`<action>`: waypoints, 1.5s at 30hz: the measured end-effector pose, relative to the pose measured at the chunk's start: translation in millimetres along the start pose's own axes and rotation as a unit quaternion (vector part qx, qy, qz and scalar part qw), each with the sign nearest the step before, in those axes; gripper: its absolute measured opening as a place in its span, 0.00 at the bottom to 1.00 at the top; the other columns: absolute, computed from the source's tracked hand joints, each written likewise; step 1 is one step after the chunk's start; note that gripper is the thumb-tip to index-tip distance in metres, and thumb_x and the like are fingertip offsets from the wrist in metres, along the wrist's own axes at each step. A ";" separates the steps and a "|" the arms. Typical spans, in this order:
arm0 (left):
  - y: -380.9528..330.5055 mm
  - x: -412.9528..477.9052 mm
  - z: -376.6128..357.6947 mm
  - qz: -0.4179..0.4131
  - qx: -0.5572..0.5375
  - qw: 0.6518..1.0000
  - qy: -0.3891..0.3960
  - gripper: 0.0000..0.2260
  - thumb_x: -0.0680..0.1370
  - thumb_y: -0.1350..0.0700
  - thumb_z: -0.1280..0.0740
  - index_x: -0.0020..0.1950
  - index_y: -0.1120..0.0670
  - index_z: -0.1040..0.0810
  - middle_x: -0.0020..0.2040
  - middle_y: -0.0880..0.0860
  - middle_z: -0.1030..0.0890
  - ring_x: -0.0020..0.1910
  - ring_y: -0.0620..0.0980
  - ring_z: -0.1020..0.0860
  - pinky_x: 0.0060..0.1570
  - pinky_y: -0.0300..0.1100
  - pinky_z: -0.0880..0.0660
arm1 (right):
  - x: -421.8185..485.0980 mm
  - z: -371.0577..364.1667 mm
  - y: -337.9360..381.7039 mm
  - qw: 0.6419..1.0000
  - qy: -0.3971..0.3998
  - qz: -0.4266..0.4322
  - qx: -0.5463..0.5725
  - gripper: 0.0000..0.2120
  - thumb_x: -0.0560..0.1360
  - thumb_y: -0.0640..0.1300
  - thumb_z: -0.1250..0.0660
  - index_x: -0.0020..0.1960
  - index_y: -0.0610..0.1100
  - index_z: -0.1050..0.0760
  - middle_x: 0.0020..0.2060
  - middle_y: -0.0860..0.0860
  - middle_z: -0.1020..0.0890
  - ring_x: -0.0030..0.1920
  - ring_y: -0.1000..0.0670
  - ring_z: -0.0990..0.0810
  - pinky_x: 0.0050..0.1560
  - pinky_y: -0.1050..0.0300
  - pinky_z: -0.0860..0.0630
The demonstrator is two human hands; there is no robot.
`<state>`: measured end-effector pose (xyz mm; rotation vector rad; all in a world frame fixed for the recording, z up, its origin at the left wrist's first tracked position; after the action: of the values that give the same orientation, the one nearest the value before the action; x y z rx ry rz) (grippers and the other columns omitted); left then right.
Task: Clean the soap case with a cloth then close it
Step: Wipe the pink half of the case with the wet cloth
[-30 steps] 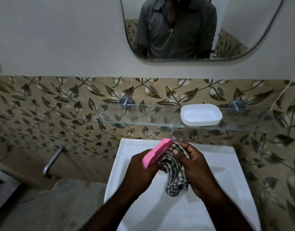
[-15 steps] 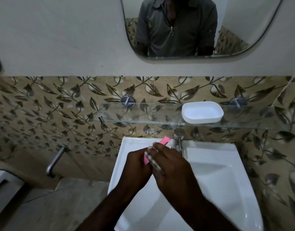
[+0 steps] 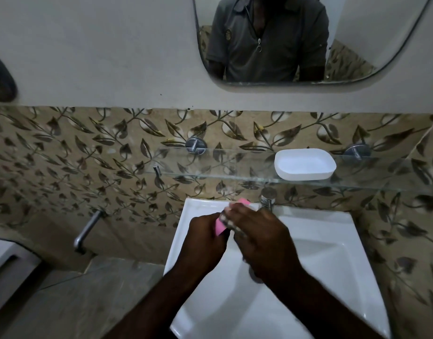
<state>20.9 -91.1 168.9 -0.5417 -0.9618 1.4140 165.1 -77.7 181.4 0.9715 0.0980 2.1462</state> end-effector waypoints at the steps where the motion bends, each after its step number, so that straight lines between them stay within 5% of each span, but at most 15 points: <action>1: 0.8 -0.3 -0.1 0.010 0.019 1.000 -0.002 0.14 0.76 0.62 0.34 0.31 0.53 0.28 0.24 0.46 0.28 0.25 0.41 0.33 0.27 0.35 0.39 | 4.5 0.0 -9.2 0.999 -0.008 -0.036 -0.012 0.18 0.70 0.37 0.36 0.58 0.44 0.19 0.57 0.47 0.17 0.49 0.44 0.16 0.53 0.58 0.29; 3: 1.3 -0.1 -0.3 0.023 0.033 0.999 -0.001 0.17 0.76 0.61 0.33 0.29 0.52 0.33 0.22 0.46 0.34 0.24 0.43 0.37 0.26 0.35 0.43 | 8.6 1.1 -13.4 0.997 -0.010 -0.066 -0.035 0.19 0.66 0.36 0.35 0.56 0.43 0.18 0.55 0.47 0.16 0.47 0.43 0.15 0.52 0.58 0.30; 6: 0.6 2.0 0.5 -0.004 0.035 0.999 0.000 0.15 0.74 0.59 0.35 0.28 0.49 0.30 0.23 0.44 0.26 0.25 0.39 0.30 0.27 0.37 0.34 | -0.5 -1.8 10.6 0.999 -0.004 0.015 -0.049 0.17 0.71 0.38 0.38 0.57 0.41 0.18 0.57 0.45 0.17 0.49 0.45 0.17 0.55 0.57 0.30; 9: -2.0 1.5 0.7 -0.016 0.032 0.999 0.012 0.09 0.69 0.60 0.39 0.32 0.60 0.23 0.30 0.57 0.19 0.30 0.54 0.22 0.31 0.53 0.25 | -10.5 -4.2 22.8 0.995 0.011 0.078 -0.065 0.15 0.74 0.37 0.35 0.59 0.41 0.19 0.60 0.46 0.18 0.46 0.45 0.21 0.52 0.54 0.26; 13: -3.9 2.6 2.4 -0.009 0.068 0.998 -0.004 0.09 0.74 0.62 0.35 0.34 0.54 0.24 0.30 0.52 0.20 0.28 0.47 0.27 0.30 0.39 0.33 | 0.5 2.5 5.1 0.998 -0.036 0.027 -0.045 0.16 0.77 0.41 0.42 0.57 0.44 0.17 0.58 0.49 0.17 0.41 0.47 0.20 0.49 0.60 0.27; 16: -2.5 6.1 3.3 0.010 0.076 0.997 0.008 0.12 0.75 0.61 0.33 0.32 0.52 0.26 0.27 0.50 0.23 0.26 0.41 0.31 0.31 0.41 0.34 | 3.8 -0.4 12.1 0.998 -0.043 -0.020 -0.039 0.18 0.71 0.41 0.40 0.56 0.42 0.18 0.56 0.48 0.16 0.45 0.46 0.17 0.51 0.59 0.28; 19: -6.4 5.0 4.1 0.006 0.028 0.999 0.043 0.09 0.71 0.57 0.40 0.33 0.50 0.24 0.32 0.57 0.18 0.32 0.44 0.24 0.35 0.45 0.27 | -7.0 -5.8 30.8 0.999 -0.005 0.016 -0.033 0.18 0.73 0.41 0.39 0.58 0.42 0.18 0.59 0.47 0.18 0.49 0.48 0.21 0.56 0.58 0.29; 21: -5.5 4.5 6.9 -0.007 0.041 0.999 0.033 0.12 0.71 0.58 0.39 0.30 0.45 0.28 0.26 0.46 0.23 0.28 0.37 0.27 0.31 0.36 0.31 | -3.8 -1.7 25.9 1.000 0.004 0.011 0.006 0.18 0.72 0.42 0.38 0.59 0.44 0.19 0.60 0.50 0.18 0.48 0.50 0.22 0.54 0.60 0.28; 26: -0.8 2.3 6.3 -0.009 0.068 0.997 0.026 0.16 0.76 0.62 0.33 0.29 0.54 0.31 0.22 0.47 0.35 0.24 0.44 0.38 0.26 0.37 0.45 | 7.1 0.4 -7.3 0.981 -0.058 -0.161 0.087 0.19 0.67 0.37 0.33 0.56 0.47 0.17 0.56 0.53 0.16 0.55 0.51 0.17 0.55 0.52 0.21; 32: -9.0 0.9 10.3 -0.037 0.005 0.999 0.016 0.23 0.74 0.69 0.34 0.30 0.43 0.33 0.29 0.38 0.21 0.26 0.30 0.30 0.29 0.25 0.37 | -0.3 0.3 21.0 0.998 -0.028 0.008 0.053 0.17 0.71 0.40 0.37 0.58 0.42 0.18 0.58 0.48 0.17 0.57 0.53 0.22 0.55 0.61 0.29; 37: -4.5 2.0 7.5 -0.003 0.030 0.999 0.033 0.12 0.76 0.62 0.33 0.32 0.59 0.28 0.23 0.45 0.35 0.25 0.43 0.39 0.27 0.36 0.44 | 7.6 -1.3 -19.8 0.966 -0.064 -0.222 0.119 0.20 0.67 0.33 0.32 0.57 0.46 0.17 0.56 0.59 0.19 0.58 0.54 0.19 0.60 0.69 0.30; 42: -10.0 7.5 9.4 -0.020 -0.006 0.999 0.033 0.23 0.75 0.69 0.34 0.28 0.44 0.31 0.23 0.37 0.26 0.25 0.31 0.31 0.28 0.27 0.38 | 1.0 -1.6 16.6 0.996 -0.030 -0.029 0.084 0.19 0.69 0.39 0.34 0.59 0.42 0.19 0.59 0.48 0.18 0.58 0.53 0.22 0.58 0.61 0.29; 45: -8.3 5.3 8.4 -0.018 0.004 0.999 0.034 0.15 0.77 0.64 0.33 0.30 0.53 0.27 0.24 0.43 0.31 0.25 0.39 0.37 0.28 0.34 0.41 | 4.1 -1.8 -9.2 0.988 -0.053 -0.081 0.118 0.18 0.70 0.38 0.33 0.58 0.45 0.18 0.59 0.52 0.18 0.58 0.56 0.21 0.59 0.59 0.26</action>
<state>18.2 -88.9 181.4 -0.5609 -0.9065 1.3576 167.8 -68.1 179.3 1.1697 0.3745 1.9600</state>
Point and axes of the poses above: each hand's wrist, its own x-axis towards the middle knuckle, its own z-axis out of the back of the hand, y = z × x, the point moved 1 cm from there along x, towards the middle knuckle
